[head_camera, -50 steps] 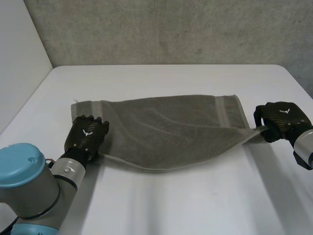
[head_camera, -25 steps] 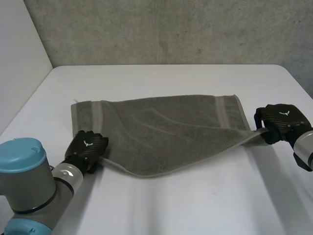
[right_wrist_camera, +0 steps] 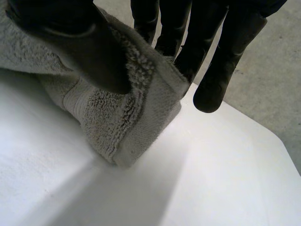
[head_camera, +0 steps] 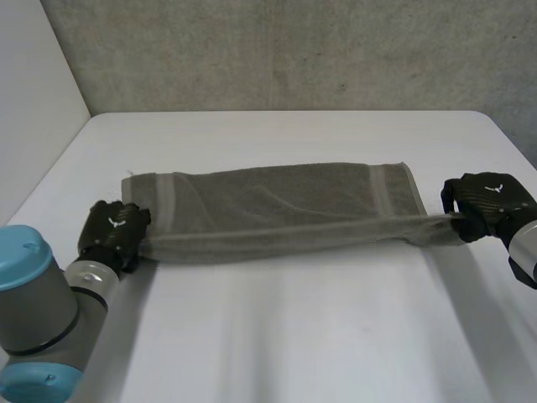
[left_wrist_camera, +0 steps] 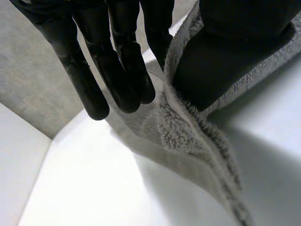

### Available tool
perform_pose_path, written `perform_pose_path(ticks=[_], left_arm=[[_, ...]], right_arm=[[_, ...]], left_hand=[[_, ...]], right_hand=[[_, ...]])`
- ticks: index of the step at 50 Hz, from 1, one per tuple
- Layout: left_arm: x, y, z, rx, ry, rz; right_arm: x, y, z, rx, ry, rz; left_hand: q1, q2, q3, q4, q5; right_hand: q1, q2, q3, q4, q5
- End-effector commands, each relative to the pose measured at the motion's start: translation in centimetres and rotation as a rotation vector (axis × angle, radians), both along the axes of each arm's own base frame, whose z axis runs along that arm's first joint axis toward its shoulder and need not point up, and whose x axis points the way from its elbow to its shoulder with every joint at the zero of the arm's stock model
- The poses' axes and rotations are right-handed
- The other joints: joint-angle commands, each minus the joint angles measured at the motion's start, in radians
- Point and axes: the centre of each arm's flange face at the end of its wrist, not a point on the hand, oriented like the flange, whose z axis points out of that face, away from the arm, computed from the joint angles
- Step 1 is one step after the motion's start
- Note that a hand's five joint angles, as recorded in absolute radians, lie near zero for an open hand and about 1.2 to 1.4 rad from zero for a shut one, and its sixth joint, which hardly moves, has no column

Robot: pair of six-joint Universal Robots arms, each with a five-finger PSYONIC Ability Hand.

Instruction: Fold the towel.

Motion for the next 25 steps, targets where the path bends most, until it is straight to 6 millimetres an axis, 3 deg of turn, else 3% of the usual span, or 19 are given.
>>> perform_pose_path(ticks=[1,2,3,4,6,7,9,11,14,20,23,25], left_arm=[[0.6,1.6,3.5,-0.087,0.013,-0.006],[0.6,1.6,3.6,-0.087,0.012,-0.006],[0.9,2.2,4.8,-0.113,0.001,-0.004],[1.0,2.2,4.8,-0.114,0.001,-0.004],[1.5,3.4,7.2,-0.163,-0.037,-0.011],[1.6,3.4,7.3,-0.163,-0.037,-0.011],[1.7,4.8,9.4,-0.193,-0.064,-0.048],[1.7,5.6,10.2,-0.192,-0.067,-0.074],[1.5,6.8,11.1,-0.166,-0.068,-0.126],[1.4,7.3,10.7,-0.09,-0.08,-0.161],[1.6,6.4,9.4,-0.035,-0.089,-0.151],[1.9,4.7,7.4,0.042,-0.1,-0.125]], right_arm=[[0.1,0.6,3.0,-0.08,0.043,0.02],[0.1,1.1,4.2,-0.096,0.076,0.031],[-0.2,1.5,5.6,-0.118,0.116,0.035],[-0.2,1.5,5.6,-0.118,0.116,0.035],[-0.8,2.2,8.0,-0.129,0.194,0.051],[-0.8,2.2,8.0,-0.129,0.194,0.051],[-1.0,2.8,9.0,-0.118,0.225,0.067],[-1.4,3.8,10.7,-0.079,0.292,0.102],[-1.7,4.8,11.5,-0.02,0.347,0.146],[-1.6,5.9,11.6,0.027,0.426,0.218],[-1.4,5.9,10.8,0.048,0.451,0.252],[-1.4,5.7,9.8,0.083,0.46,0.265]], left_hand=[[0.239,0.21,0.211,0.21,0.23],[0.239,0.21,0.211,0.21,0.23],[0.239,0.21,0.211,0.21,0.23],[0.239,0.21,0.211,0.21,0.23],[0.239,0.21,0.211,0.21,0.23],[0.239,0.21,0.211,0.21,0.23],[0.239,0.21,0.211,0.21,0.23],[0.239,0.21,0.211,0.21,0.23],[0.239,0.21,0.211,0.21,0.23],[0.239,0.21,0.211,0.21,0.23],[0.239,0.21,0.211,0.21,0.23],[0.239,0.21,0.211,0.21,0.23]], right_hand=[[0.066,0.066,0.061,0.059,0.054],[0.066,0.066,0.061,0.059,0.054],[0.066,0.066,0.061,0.059,0.054],[0.066,0.066,0.061,0.059,0.054],[0.066,0.066,0.061,0.059,0.054],[0.066,0.066,0.061,0.059,0.054],[0.066,0.066,0.061,0.059,0.054],[0.066,0.066,0.061,0.059,0.054],[0.066,0.066,0.061,0.059,0.054],[0.066,0.066,0.061,0.059,0.054],[0.066,0.066,0.061,0.059,0.054],[0.066,0.066,0.061,0.059,0.054]])
